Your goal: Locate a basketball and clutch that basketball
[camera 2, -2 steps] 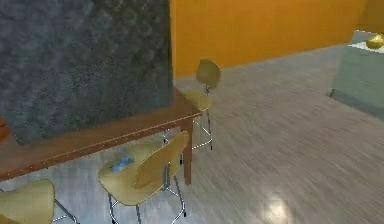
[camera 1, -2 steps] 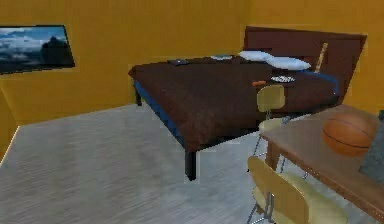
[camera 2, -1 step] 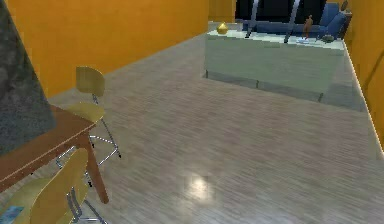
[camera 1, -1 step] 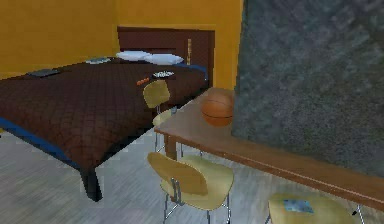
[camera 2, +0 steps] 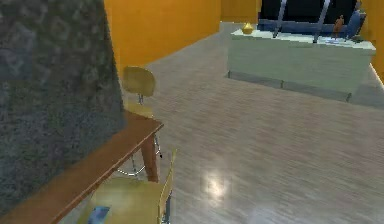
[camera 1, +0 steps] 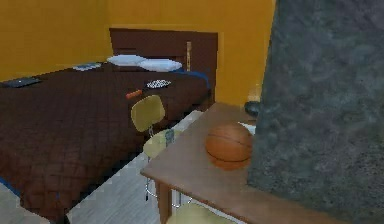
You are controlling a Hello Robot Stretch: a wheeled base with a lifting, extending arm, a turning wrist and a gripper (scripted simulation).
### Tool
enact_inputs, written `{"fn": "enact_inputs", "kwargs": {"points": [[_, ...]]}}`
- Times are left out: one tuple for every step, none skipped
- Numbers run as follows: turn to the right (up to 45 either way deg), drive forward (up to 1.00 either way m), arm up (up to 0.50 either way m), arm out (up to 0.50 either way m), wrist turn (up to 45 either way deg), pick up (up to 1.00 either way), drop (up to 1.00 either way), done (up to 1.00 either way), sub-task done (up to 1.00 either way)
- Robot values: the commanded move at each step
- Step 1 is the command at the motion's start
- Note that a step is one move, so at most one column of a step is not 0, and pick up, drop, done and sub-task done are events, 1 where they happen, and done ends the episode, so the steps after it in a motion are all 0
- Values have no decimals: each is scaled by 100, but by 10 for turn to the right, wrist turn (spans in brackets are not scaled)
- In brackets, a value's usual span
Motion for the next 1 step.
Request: {"fn": "enact_inputs", "kwargs": {"points": [[210,0,0,0,0,0,0,0,0]]}}
